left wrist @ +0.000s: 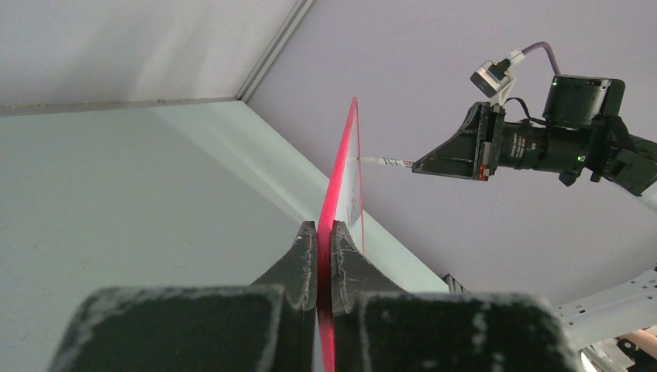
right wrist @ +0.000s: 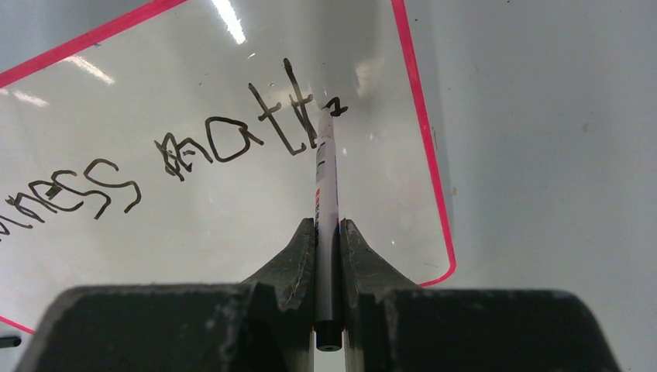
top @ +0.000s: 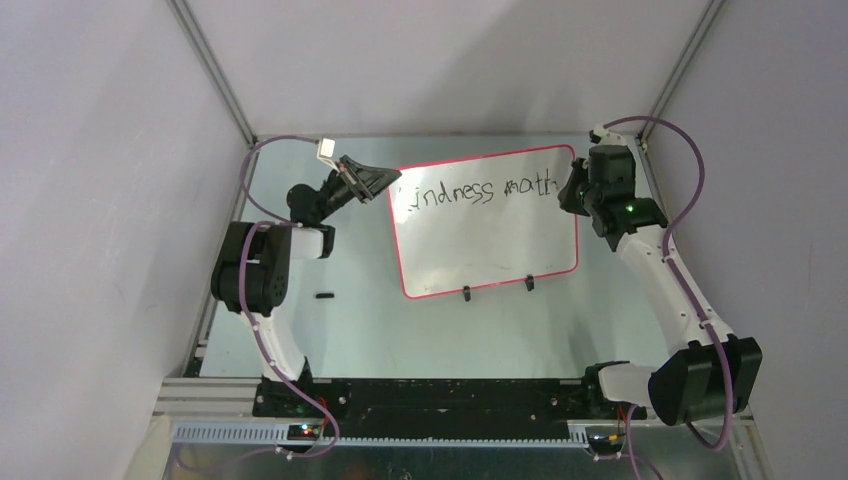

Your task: Write a sentence on the whiteboard

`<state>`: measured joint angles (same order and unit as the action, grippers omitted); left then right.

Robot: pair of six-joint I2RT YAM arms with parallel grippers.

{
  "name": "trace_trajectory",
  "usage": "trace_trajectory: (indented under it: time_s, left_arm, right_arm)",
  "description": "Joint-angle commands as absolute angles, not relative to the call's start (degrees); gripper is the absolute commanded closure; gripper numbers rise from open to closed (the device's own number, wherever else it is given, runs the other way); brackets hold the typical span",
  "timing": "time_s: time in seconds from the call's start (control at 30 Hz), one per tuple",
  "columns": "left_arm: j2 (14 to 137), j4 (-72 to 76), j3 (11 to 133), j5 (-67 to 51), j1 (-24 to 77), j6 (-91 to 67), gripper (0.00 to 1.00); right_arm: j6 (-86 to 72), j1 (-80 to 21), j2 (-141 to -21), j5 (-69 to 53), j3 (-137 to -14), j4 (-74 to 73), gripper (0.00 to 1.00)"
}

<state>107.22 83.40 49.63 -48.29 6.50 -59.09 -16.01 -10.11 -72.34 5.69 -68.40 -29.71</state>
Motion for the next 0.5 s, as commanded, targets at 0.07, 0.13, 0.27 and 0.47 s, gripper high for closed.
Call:
trace_trajectory:
  time_s: [0.07, 0.13, 0.27, 0.47]
  left_arm:
    - [105.9, 86.2, 50.3, -49.4, 5.5, -56.5, 1.00]
    - [106.0, 86.2, 50.3, -49.4, 5.5, -56.5, 1.00]
    - [105.9, 86.2, 50.3, -49.4, 5.5, -56.5, 1.00]
    - [106.0, 86.3, 50.3, -49.3, 5.5, -56.5, 1.00]
  right_arm:
    - [-15.6, -11.1, -73.0, 5.9, -70.5, -31.6, 1.00]
    - [-15.5, -11.1, -73.0, 6.4, -70.3, -32.2, 1.00]
    - [-15.6, -11.0, -72.3, 7.8, -69.1, -32.7, 1.00]
    - [-15.8, -10.3, -71.0, 8.0, -68.1, -31.9, 1.00]
